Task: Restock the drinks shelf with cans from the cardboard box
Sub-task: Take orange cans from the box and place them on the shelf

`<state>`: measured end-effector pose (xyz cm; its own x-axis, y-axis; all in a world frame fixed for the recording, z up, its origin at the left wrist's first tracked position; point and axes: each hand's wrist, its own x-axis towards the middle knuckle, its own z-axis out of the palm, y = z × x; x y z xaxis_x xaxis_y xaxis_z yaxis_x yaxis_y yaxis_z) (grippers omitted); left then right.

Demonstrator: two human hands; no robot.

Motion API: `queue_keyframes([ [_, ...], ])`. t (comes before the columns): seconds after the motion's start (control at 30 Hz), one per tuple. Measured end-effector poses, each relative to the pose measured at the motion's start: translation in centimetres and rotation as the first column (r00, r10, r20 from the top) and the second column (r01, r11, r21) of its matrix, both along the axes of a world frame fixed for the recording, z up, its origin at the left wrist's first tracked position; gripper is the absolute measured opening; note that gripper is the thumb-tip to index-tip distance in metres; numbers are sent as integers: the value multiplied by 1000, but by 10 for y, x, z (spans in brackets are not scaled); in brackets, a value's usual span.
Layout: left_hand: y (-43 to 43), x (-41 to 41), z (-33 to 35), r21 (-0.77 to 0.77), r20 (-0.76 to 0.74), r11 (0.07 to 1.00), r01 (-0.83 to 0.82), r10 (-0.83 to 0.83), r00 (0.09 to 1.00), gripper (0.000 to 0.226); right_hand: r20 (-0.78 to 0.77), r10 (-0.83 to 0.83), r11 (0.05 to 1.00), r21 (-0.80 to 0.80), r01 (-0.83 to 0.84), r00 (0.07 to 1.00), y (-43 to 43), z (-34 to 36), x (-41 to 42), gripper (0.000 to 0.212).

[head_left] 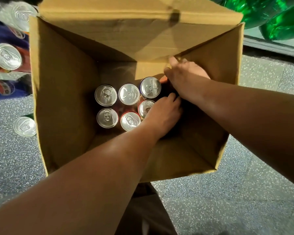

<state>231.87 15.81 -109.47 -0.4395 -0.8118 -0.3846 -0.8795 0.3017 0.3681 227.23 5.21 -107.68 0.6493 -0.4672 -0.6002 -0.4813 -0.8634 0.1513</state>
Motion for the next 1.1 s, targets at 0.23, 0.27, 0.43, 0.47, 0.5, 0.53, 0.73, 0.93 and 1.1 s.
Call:
queue_keyframes([
  [0.23, 5, -7, 0, 110, 27, 985, -132, 130, 991, 34, -8, -33, 999, 33, 33, 999, -1, -3, 0, 31],
  [0.27, 4, -5, 2, 125, 39, 984, -131, 127, 991, 37, -15, -42, 998, 38, 43, 999, -1, -1, 1, 31],
  [0.43, -3, 11, 32, 93, 40, 994, -53, 49, 998, 33, -47, -118, 992, 44, 120, 992, 1, 24, 13, 36],
  [0.47, -4, 14, 40, 79, 33, 995, -54, 51, 998, 33, -37, -128, 990, 46, 130, 991, 1, 33, 16, 37],
  [0.5, -5, 16, 49, 64, 17, 996, -63, 62, 998, 35, -26, -138, 989, 46, 139, 990, 0, 43, 18, 38],
  [0.53, -5, 17, 58, 51, -5, 996, -75, 75, 997, 38, -24, -148, 988, 46, 149, 989, -2, 54, 20, 39],
  [0.73, -2, 30, 114, 1, 6, 994, -114, 114, 993, 40, -76, -256, 947, 181, 266, 964, -11, 124, 31, 27],
  [0.93, 17, 48, 174, 77, 24, 972, -223, 222, 975, 45, -65, -386, 892, 226, 391, 920, -4, 191, 31, 32],
  [1.1, 28, 81, 228, 39, 78, 953, -301, 298, 952, 42, 19, -365, 912, 211, 353, 931, 6, 254, 30, 42],
])
